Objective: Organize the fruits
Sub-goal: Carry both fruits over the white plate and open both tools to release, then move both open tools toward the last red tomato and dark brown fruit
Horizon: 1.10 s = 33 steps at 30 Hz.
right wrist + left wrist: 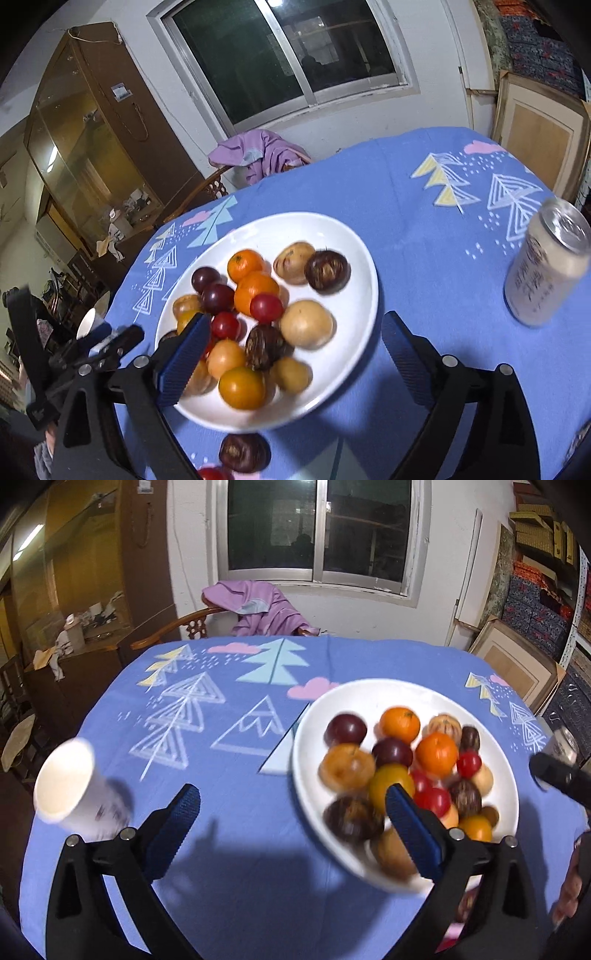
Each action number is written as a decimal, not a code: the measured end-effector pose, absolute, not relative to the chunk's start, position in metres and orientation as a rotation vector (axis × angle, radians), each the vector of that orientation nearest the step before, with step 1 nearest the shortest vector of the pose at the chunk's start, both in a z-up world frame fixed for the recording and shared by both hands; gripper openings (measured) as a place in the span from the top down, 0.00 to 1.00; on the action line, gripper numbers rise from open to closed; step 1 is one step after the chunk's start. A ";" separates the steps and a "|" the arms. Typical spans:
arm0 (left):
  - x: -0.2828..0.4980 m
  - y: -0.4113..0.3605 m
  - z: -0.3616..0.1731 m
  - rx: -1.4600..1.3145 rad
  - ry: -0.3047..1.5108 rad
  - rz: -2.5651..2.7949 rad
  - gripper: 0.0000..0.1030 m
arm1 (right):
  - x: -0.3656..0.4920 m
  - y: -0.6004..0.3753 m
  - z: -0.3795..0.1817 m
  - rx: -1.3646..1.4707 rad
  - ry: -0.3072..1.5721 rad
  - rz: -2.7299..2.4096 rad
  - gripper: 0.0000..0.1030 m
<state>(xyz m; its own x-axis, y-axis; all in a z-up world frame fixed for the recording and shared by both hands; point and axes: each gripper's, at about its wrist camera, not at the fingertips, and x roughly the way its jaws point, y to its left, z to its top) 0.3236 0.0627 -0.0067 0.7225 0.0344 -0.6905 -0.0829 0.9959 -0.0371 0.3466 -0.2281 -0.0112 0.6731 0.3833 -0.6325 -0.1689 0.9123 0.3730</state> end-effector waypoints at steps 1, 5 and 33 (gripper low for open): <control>0.311 0.064 -0.009 -0.075 0.763 0.064 0.04 | 0.338 -0.230 -0.009 0.307 0.780 0.309 0.08; 0.264 0.062 -0.021 -0.117 0.785 0.025 0.04 | 0.301 -0.237 -0.004 0.317 0.769 0.332 0.05; 0.238 -0.033 -0.076 0.045 0.947 -0.094 0.04 | 0.236 -0.276 -0.034 0.339 0.780 0.317 0.03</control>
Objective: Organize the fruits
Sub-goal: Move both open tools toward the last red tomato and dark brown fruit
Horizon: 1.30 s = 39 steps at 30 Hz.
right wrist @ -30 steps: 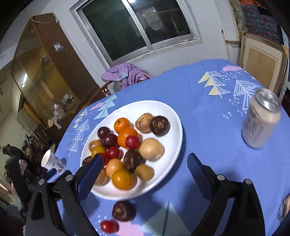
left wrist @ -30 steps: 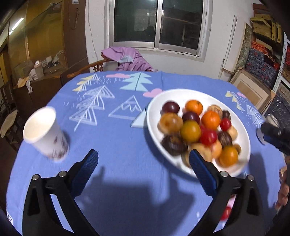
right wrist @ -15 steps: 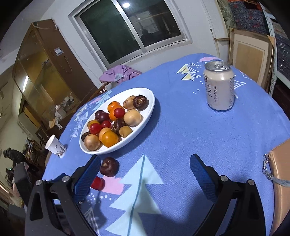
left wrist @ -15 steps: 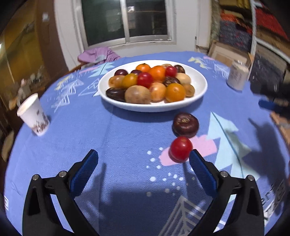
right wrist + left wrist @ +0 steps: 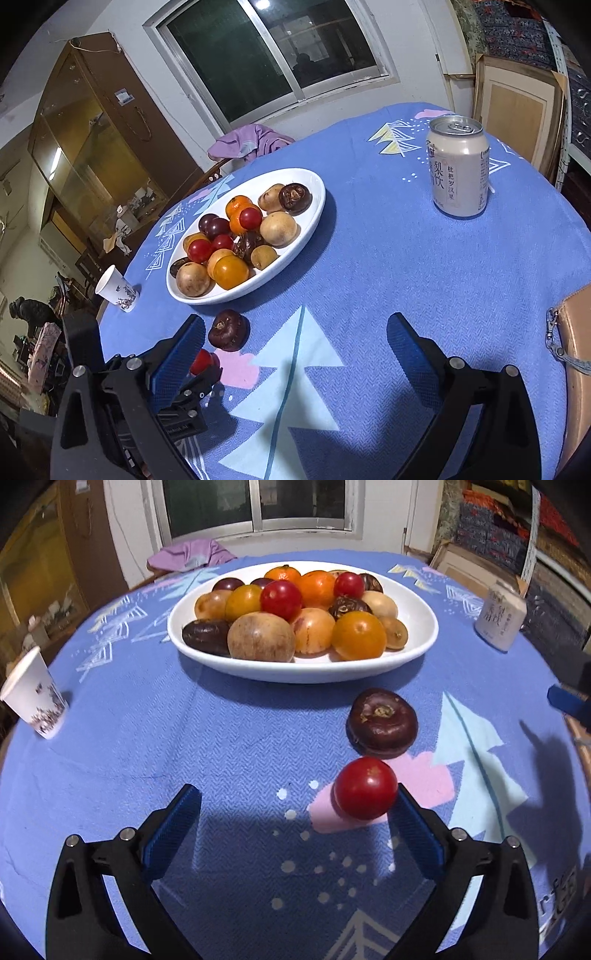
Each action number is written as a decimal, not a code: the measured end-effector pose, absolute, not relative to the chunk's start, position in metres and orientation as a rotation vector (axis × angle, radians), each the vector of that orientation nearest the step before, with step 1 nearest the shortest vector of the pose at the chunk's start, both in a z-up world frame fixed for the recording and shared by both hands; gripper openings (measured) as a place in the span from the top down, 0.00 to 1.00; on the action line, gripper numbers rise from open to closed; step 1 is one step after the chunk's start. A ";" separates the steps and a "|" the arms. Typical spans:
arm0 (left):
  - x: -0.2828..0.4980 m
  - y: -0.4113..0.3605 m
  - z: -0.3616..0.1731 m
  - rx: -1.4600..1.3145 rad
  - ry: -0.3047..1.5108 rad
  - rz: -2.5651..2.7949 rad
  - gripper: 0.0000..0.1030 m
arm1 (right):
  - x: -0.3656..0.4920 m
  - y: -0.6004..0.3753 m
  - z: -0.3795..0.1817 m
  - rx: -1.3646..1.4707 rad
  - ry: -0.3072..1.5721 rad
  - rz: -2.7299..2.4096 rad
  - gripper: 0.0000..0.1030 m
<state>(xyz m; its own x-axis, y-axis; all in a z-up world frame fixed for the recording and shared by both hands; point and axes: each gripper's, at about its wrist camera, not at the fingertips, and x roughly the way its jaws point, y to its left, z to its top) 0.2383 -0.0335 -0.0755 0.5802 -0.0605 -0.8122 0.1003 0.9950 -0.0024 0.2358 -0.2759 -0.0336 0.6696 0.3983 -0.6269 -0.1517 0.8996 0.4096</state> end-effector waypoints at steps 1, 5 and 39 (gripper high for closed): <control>0.239 -0.031 -0.076 0.036 0.949 -0.102 0.04 | 0.236 -0.275 -0.034 0.336 0.780 0.318 0.03; 0.238 -0.031 -0.077 0.052 0.948 -0.109 0.04 | 0.235 -0.269 -0.037 0.313 0.791 0.322 0.03; 0.206 -0.004 -0.063 0.142 0.846 -0.048 0.04 | 0.234 -0.240 -0.054 0.190 0.848 0.377 0.03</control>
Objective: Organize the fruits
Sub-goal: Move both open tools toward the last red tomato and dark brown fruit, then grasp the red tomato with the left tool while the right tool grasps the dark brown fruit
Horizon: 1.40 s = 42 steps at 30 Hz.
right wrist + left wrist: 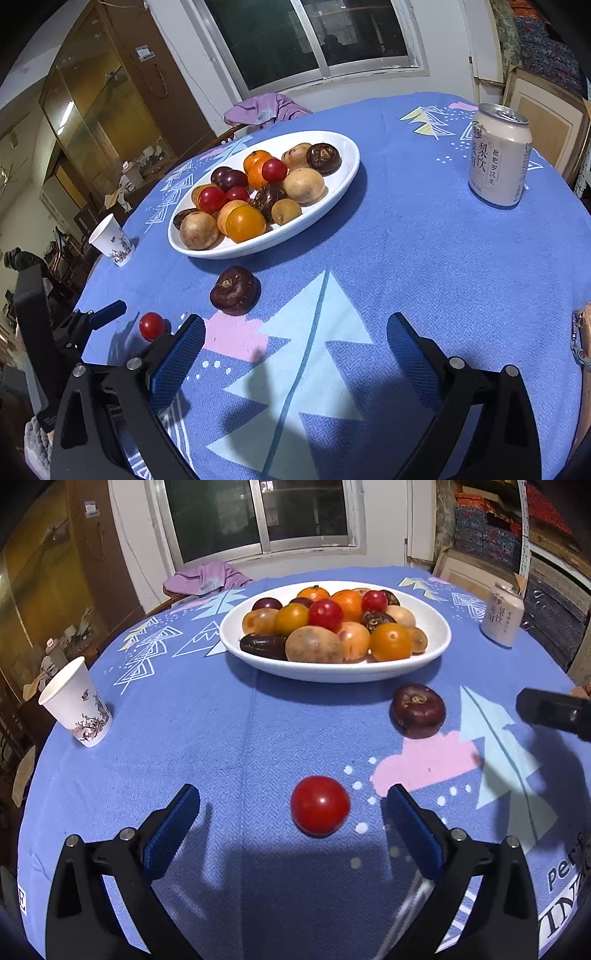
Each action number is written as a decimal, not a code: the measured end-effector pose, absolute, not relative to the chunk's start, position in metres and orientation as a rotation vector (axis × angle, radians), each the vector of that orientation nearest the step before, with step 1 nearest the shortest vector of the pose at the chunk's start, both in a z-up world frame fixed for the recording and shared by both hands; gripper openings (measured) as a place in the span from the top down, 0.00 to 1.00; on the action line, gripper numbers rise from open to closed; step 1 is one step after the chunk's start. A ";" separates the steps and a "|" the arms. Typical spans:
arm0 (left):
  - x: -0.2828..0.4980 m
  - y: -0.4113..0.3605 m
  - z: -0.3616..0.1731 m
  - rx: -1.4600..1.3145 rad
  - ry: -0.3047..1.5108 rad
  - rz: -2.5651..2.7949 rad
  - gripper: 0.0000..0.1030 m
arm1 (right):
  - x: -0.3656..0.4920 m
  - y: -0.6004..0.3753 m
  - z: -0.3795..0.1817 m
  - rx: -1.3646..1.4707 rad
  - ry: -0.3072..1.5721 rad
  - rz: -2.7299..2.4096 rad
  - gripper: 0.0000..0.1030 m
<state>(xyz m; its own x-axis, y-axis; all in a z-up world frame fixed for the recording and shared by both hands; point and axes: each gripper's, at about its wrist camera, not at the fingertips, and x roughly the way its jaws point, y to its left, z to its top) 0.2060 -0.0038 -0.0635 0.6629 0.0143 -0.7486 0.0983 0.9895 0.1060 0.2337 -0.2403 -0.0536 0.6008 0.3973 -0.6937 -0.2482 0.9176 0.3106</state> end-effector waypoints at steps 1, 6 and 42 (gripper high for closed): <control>0.205 -0.001 -0.064 0.118 0.855 -0.072 0.04 | 0.233 -0.239 -0.054 0.185 0.850 0.376 0.03; 0.199 0.003 -0.065 0.048 0.872 -0.153 0.04 | 0.231 -0.232 -0.057 0.159 0.855 0.396 0.03; 0.202 -0.002 -0.066 0.003 0.861 -0.247 0.04 | 0.266 -0.160 -0.067 0.006 0.901 0.468 0.54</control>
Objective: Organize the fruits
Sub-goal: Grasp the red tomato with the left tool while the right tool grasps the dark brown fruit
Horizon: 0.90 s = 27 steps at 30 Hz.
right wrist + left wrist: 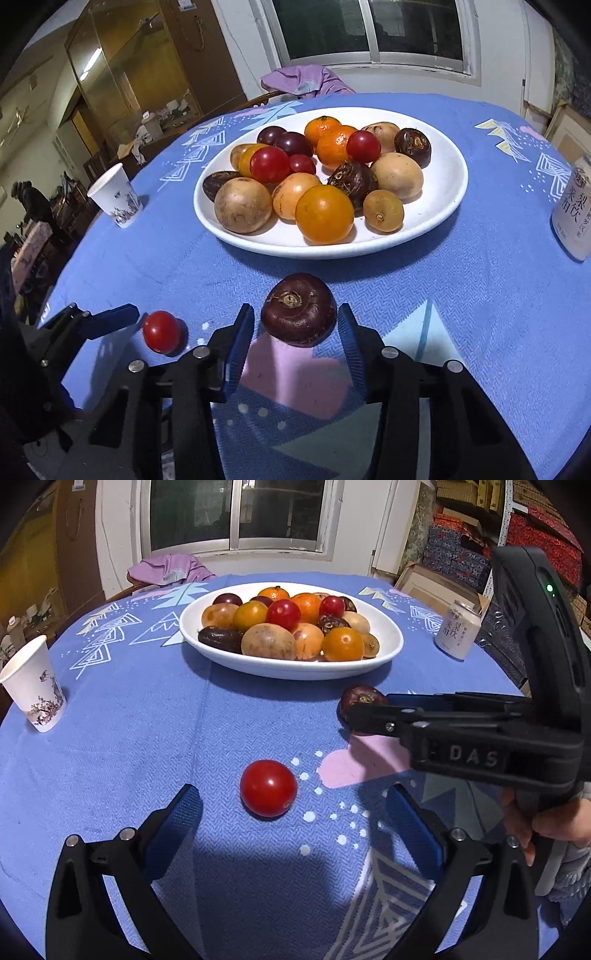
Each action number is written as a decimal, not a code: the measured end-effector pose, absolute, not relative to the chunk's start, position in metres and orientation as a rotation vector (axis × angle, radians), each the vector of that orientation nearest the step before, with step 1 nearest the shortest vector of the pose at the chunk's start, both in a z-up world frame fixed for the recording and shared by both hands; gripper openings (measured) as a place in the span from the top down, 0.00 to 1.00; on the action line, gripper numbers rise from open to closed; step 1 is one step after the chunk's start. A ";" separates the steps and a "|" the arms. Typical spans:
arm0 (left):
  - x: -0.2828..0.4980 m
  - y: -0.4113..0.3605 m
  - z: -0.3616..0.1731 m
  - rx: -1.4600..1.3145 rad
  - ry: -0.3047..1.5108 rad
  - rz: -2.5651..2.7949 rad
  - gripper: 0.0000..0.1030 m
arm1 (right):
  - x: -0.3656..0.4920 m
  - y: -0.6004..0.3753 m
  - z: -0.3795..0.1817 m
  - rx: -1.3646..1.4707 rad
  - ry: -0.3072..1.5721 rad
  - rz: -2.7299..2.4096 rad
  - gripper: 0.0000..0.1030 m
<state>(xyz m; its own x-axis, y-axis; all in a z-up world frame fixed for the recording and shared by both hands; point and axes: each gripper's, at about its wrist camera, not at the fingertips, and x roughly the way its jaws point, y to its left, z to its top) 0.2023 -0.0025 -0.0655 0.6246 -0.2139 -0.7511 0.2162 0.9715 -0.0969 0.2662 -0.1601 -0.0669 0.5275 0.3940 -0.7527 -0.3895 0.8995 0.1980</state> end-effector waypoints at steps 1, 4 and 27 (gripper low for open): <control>0.203 -0.003 -0.066 0.002 0.863 -0.249 0.05 | 0.266 -0.160 -0.068 -0.004 0.894 0.462 0.54; 0.206 -0.004 -0.070 -0.002 0.891 -0.263 0.36 | 0.268 -0.158 -0.068 -0.013 0.886 0.459 0.54; 0.207 0.009 -0.068 -0.029 0.871 -0.205 0.70 | 0.257 -0.158 -0.067 -0.042 0.855 0.460 0.58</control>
<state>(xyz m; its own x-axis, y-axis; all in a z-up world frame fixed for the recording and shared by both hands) 0.2072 0.0092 -0.0677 0.6260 -0.1907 -0.7562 0.1668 0.9799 -0.1091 0.2569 -0.1578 -0.0671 0.5646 0.3742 -0.7357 -0.4077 0.9014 0.1457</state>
